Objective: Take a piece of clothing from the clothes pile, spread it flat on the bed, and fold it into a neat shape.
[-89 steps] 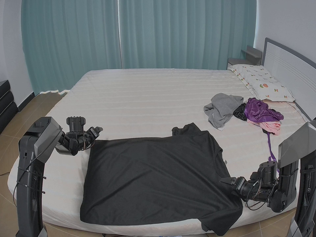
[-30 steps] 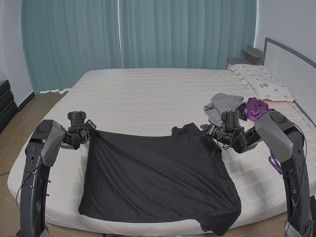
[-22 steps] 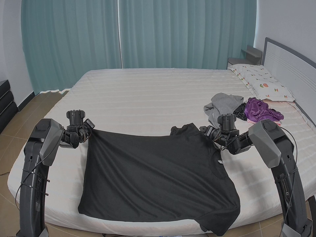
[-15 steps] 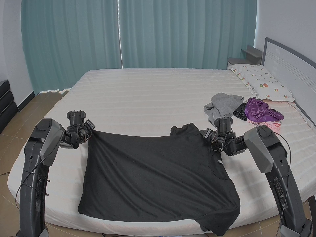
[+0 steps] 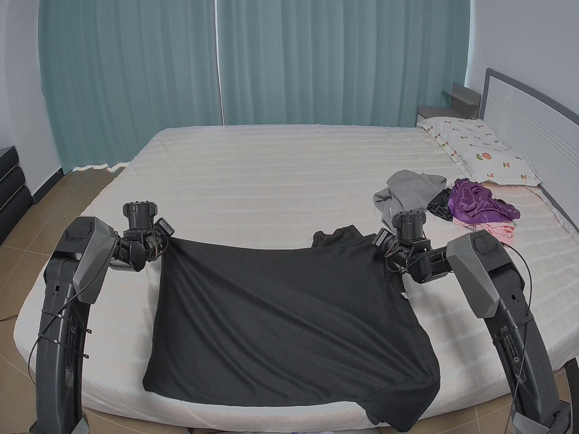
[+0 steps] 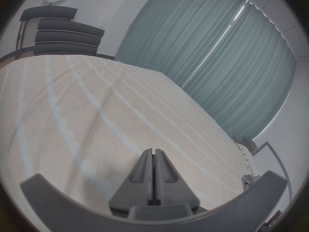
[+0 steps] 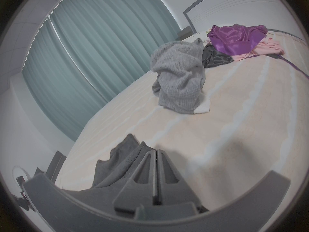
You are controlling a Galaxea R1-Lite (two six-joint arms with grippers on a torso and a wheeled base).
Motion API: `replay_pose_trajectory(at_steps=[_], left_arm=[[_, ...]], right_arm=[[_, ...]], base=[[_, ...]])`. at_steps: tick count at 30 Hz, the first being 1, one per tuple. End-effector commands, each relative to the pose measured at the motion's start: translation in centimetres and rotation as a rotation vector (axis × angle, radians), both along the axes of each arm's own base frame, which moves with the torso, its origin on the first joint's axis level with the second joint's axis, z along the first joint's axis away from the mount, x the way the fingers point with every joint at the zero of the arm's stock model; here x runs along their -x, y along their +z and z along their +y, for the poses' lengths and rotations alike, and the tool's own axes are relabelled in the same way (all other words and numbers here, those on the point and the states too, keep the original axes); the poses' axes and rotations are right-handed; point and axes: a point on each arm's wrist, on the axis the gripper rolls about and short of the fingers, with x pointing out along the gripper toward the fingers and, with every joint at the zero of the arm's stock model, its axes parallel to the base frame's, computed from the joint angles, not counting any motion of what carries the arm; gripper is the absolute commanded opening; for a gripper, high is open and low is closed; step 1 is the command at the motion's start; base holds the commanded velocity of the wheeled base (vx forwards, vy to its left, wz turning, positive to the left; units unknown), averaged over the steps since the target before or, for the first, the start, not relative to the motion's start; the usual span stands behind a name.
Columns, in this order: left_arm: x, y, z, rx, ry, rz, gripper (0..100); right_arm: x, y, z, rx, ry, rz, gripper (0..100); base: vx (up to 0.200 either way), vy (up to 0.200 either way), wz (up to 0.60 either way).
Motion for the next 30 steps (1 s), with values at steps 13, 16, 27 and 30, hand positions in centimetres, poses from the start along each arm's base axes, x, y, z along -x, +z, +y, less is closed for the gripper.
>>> replay_pose_trajectory(at_steps=[13,16,27,30], left_arm=[[-0.8,1.5,-0.1,-0.006,0.028,-0.095,0],[-0.8,1.4,0.0,-0.006,0.028,-0.096,0],[-0.9,0.7,-0.6,-0.008,0.015,-0.085,0],[-0.9,0.1,-0.8,-0.009,0.008,-0.075,0]], right_arm=[[-0.9,5.3,-1.7,-0.036,-0.099,-0.179,0],[-0.9,5.3,-1.6,-0.03,-0.098,-0.185,0],[-0.8,1.4,-1.6,0.042,-0.074,-0.138,0],[-0.8,1.2,-1.5,0.042,-0.07,-0.134,0]], base=[[0.0,0.0,0.0],[0.0,0.0,0.0],[0.0,0.0,0.0],[0.0,0.0,0.0]])
